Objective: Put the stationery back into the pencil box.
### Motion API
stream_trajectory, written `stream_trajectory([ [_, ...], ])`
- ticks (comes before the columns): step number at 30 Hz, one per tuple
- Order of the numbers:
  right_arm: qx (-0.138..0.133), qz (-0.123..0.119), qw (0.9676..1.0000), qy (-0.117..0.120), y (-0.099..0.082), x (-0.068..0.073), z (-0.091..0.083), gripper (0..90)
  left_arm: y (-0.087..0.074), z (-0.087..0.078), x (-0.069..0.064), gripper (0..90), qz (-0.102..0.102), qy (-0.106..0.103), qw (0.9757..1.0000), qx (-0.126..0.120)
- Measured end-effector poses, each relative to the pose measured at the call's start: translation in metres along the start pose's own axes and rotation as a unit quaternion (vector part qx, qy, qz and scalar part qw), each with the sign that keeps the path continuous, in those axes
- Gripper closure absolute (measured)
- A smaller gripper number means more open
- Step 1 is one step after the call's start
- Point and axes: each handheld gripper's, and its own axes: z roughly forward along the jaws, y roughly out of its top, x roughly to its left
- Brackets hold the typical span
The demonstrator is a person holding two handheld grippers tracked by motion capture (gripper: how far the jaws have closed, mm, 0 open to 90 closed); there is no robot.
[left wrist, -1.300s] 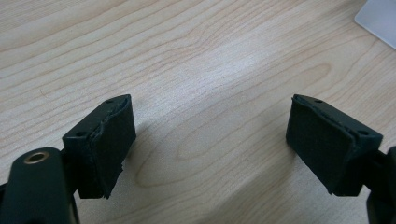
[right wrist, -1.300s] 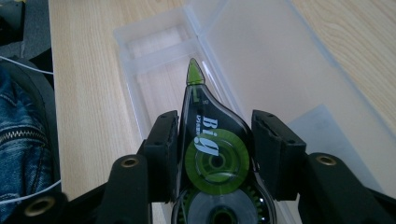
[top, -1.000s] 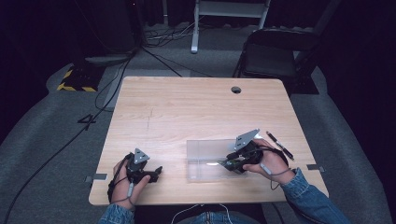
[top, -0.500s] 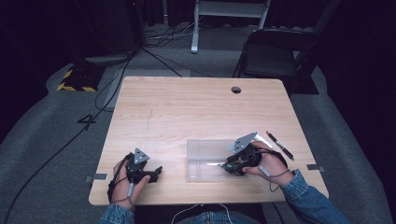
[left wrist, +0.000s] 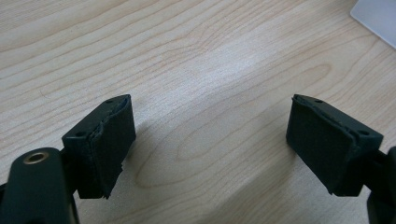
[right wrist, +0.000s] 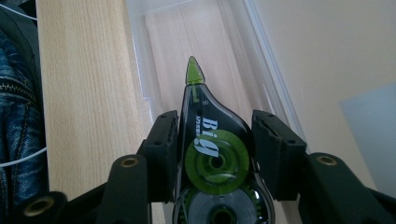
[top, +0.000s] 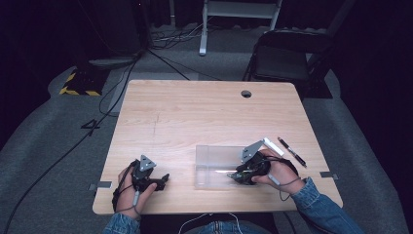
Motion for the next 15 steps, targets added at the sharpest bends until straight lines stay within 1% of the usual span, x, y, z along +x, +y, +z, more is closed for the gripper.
stream_trajectory([
  [9,0.009,0.008,0.9998,0.016,-0.0019,-0.0015,0.0044,53.2,0.0000,0.0000,0.0000,16.1,0.000,0.000,1.0000,0.000],
  [13,0.009,0.014,0.9995,0.027,-0.0036,-0.0037,0.0065,52.2,0.0000,0.0000,0.0000,16.1,0.000,0.000,1.0000,0.000],
  [15,0.009,0.015,0.9995,0.028,-0.0039,-0.0042,0.0066,51.7,0.0000,-0.0001,0.0001,16.1,0.001,0.000,1.0000,0.001],
])
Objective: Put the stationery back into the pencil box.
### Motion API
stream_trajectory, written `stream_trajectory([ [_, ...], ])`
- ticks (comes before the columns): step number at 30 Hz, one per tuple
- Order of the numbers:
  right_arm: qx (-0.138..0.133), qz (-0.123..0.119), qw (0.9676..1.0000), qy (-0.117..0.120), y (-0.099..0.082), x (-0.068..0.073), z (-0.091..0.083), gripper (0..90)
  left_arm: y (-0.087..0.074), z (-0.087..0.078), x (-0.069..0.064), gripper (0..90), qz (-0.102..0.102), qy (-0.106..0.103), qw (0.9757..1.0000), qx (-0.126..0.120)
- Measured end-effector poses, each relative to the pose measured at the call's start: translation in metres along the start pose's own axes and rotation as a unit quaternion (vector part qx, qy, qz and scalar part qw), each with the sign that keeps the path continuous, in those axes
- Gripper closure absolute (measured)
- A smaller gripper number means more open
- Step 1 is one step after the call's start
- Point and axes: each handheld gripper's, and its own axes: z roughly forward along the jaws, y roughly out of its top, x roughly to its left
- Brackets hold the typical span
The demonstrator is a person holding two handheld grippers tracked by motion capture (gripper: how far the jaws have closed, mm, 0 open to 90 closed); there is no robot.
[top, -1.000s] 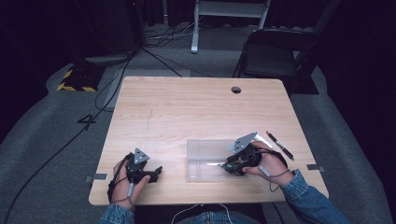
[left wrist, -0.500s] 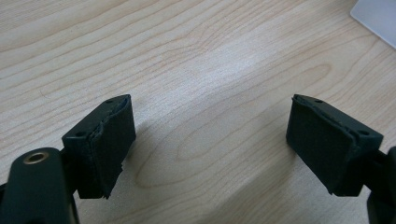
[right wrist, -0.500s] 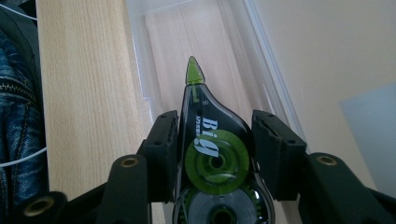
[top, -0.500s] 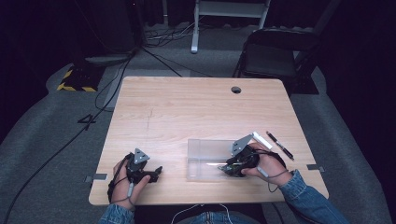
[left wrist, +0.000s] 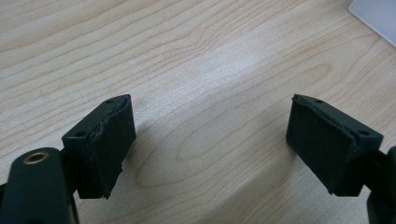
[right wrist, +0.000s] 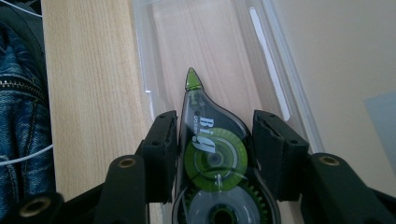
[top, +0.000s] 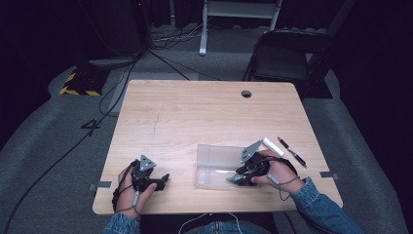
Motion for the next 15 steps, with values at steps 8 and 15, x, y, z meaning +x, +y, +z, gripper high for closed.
stream_trajectory([
  [8,-0.021,0.023,0.9992,0.025,-0.0010,-0.0019,-0.0012,48.2,0.0000,0.0001,-0.0001,16.1,-0.001,0.000,1.0000,-0.001],
  [15,-0.036,0.036,0.9974,0.052,-0.0014,-0.0024,-0.0018,47.9,0.0000,0.0001,-0.0001,16.1,-0.001,0.000,1.0000,-0.001],
])
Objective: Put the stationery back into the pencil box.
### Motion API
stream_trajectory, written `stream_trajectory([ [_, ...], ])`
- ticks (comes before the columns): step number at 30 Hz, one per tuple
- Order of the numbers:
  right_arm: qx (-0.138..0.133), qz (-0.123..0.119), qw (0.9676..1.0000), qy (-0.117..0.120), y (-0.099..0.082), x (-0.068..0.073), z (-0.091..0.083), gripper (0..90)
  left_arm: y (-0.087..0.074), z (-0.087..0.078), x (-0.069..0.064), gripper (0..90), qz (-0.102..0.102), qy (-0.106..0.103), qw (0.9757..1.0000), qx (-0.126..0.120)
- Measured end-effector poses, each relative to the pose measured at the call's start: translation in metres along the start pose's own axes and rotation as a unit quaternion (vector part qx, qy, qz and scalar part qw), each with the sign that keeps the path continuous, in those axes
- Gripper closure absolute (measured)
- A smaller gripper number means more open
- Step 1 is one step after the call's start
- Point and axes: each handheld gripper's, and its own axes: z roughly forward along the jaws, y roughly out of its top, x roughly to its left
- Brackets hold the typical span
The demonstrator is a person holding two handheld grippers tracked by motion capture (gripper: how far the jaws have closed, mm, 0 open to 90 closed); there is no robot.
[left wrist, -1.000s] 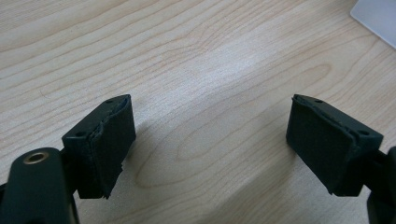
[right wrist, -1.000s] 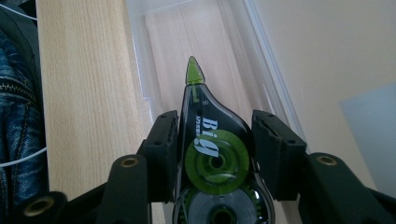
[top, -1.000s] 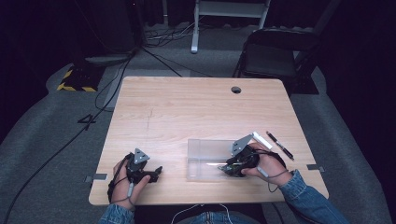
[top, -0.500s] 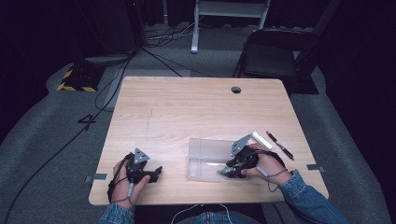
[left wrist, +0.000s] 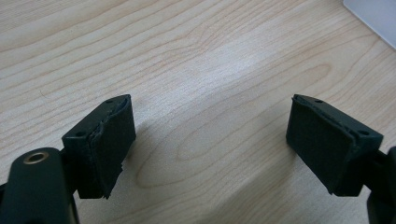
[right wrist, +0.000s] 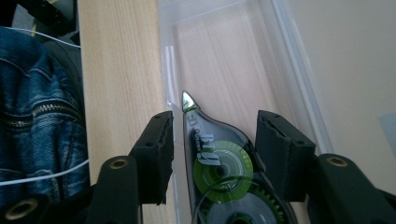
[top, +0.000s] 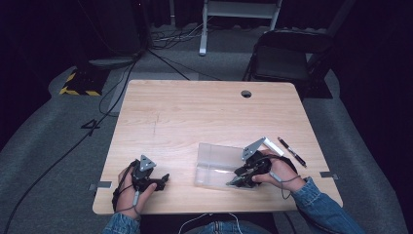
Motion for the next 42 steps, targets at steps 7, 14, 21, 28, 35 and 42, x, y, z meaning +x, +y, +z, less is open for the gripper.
stream_trajectory([
  [7,0.001,0.003,1.0000,-0.001,0.000,0.000,0.000,48.1,0.000,0.000,0.000,16.1,0.000,0.000,1.0000,0.000],
  [14,0.006,0.022,0.9997,-0.006,-0.002,0.000,-0.001,49.6,0.000,0.000,0.000,16.1,0.000,0.000,1.0000,-0.001],
  [21,0.006,0.019,0.9998,-0.005,-0.002,0.000,-0.004,49.5,0.000,0.000,0.000,16.1,0.000,0.000,1.0000,0.000],
  [28,-0.017,0.018,0.9995,-0.019,0.001,0.002,-0.013,49.6,0.000,0.000,0.001,15.8,0.004,0.000,1.0000,0.000],
  [35,-0.058,0.019,0.9968,-0.051,0.001,0.004,-0.036,50.3,0.001,0.002,0.001,15.4,0.004,-0.002,1.0000,-0.003],
  [42,-0.085,0.026,0.9926,-0.082,-0.003,0.004,-0.054,51.5,0.003,0.003,0.002,15.3,0.005,-0.002,1.0000,0.000],
])
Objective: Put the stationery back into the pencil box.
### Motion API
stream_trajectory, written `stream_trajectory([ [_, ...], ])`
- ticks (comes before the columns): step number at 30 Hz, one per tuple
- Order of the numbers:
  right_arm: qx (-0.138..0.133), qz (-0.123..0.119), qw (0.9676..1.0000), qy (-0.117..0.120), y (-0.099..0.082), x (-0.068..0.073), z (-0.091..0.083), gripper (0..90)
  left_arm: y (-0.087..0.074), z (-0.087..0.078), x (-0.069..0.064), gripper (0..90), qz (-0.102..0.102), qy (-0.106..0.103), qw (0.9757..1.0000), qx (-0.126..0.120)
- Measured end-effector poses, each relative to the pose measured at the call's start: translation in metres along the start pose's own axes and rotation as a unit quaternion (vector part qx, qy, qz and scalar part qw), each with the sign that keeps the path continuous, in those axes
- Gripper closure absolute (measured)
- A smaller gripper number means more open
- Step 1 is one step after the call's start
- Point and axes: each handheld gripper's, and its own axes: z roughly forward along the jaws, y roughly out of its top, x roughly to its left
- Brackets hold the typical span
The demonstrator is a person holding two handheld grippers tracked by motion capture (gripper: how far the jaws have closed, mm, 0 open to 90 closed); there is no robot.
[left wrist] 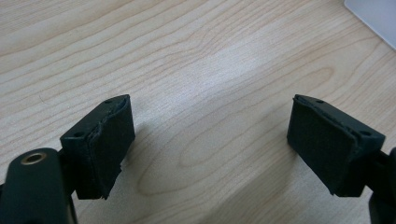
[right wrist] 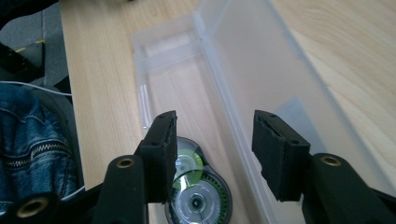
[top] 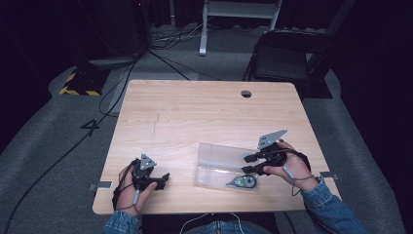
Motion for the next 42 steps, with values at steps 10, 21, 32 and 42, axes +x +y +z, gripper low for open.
stream_trajectory([
  [10,-0.033,0.020,0.9980,-0.050,-0.007,-0.007,-0.027,54.1,0.003,0.003,0.002,15.2,0.001,-0.003,1.0000,0.000],
  [21,-0.049,0.052,0.9897,-0.124,-0.017,-0.024,-0.045,55.2,0.005,0.004,0.003,15.1,0.003,0.000,1.0000,0.000],
  [32,-0.042,0.099,0.9737,-0.201,-0.036,-0.058,-0.059,60.6,0.005,0.004,0.003,15.1,0.002,0.000,1.0000,0.000],
  [42,-0.008,0.129,0.9616,-0.242,-0.057,-0.091,-0.059,67.1,0.004,0.003,0.002,15.2,-0.001,0.001,1.0000,0.002],
])
